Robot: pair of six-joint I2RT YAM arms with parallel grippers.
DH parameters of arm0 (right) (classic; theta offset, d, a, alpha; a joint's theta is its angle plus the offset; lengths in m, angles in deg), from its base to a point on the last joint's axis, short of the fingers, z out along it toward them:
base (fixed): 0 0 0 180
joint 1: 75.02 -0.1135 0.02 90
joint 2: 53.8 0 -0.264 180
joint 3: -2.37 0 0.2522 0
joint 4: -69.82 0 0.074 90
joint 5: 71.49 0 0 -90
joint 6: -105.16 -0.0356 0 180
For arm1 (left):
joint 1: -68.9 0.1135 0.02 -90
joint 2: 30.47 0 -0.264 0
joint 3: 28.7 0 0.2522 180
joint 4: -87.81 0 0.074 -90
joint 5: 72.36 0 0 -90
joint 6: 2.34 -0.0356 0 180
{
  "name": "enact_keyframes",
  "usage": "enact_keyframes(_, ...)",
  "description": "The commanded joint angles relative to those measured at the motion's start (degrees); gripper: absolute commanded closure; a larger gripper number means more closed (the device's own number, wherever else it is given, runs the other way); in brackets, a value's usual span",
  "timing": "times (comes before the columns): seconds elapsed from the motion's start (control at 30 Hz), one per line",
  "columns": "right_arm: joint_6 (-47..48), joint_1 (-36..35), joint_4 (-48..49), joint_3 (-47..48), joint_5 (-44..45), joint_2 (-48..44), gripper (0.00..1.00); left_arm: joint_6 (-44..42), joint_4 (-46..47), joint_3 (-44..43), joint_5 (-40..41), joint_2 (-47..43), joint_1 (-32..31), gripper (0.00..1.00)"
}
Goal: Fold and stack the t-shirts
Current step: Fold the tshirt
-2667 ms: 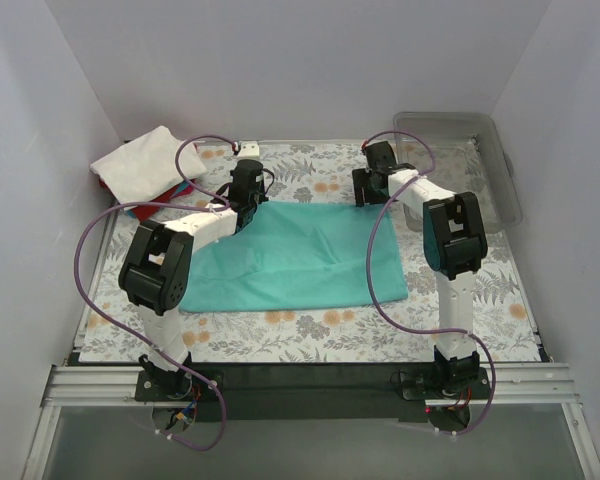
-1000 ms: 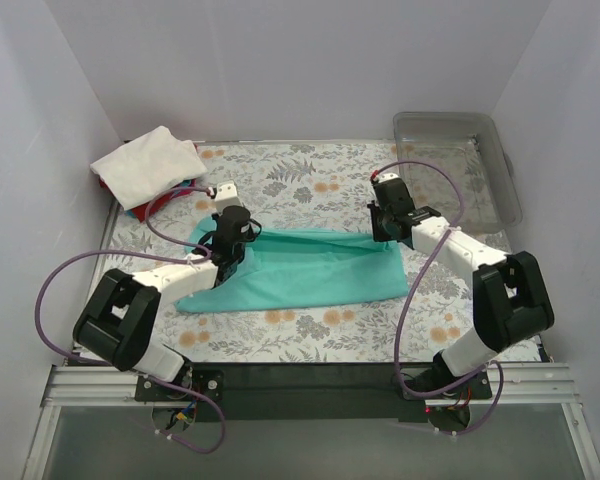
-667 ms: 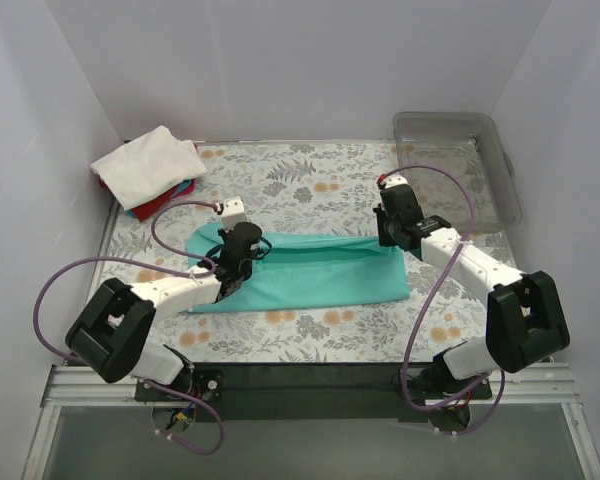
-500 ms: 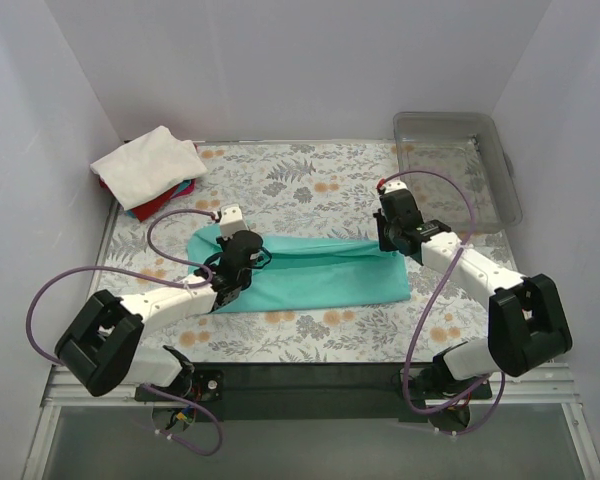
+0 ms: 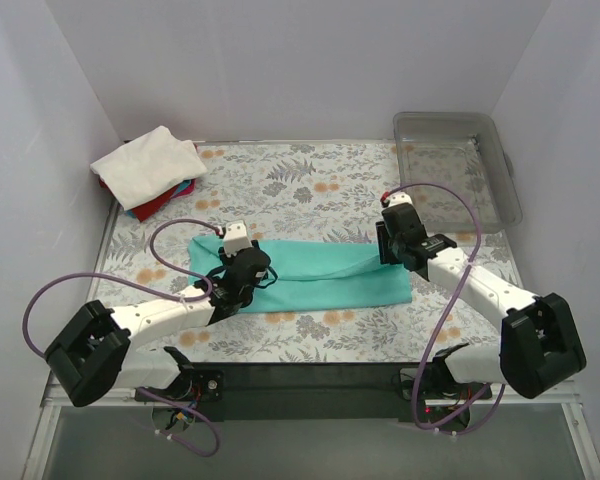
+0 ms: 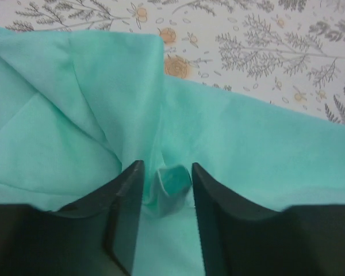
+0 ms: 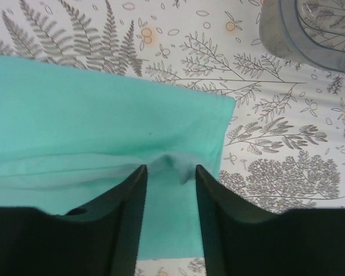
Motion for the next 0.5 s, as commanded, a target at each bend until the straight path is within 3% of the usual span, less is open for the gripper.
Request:
enact_keyframes(0.0,-0.80,-0.88,-2.86,-1.43,1.37,-1.96,0.62,3.87,-7.19,0.88,1.09,-3.73,-2.99,0.57)
enact_keyframes(0.03,-0.97,-1.06,-3.40,-2.13,1.63,-2.49,0.48,4.23,-7.91,1.31,1.09,-4.52,-3.78,0.54)
enact_keyframes(0.1,-1.59,-1.24,-4.97,-2.92,2.50,-4.68,0.40,5.81,-10.98,1.23,1.00,-6.54,-5.54,0.40)
enact_keyframes(0.13,-1.68,-1.32,-5.33,-3.62,2.69,-5.56,0.36,6.34,-12.04,0.62,1.00,-7.16,-5.81,0.39)
enact_keyframes(0.27,-1.59,-1.32,-5.07,-3.99,3.48,-9.34,0.32,5.82,-11.53,-1.05,1.79,-8.92,-6.07,0.36)
enact_keyframes(0.47,-0.89,-1.32,-1.82,-2.40,-1.96,-6.81,0.32,-1.91,2.16,-7.98,2.41,1.34,-5.90,0.29)
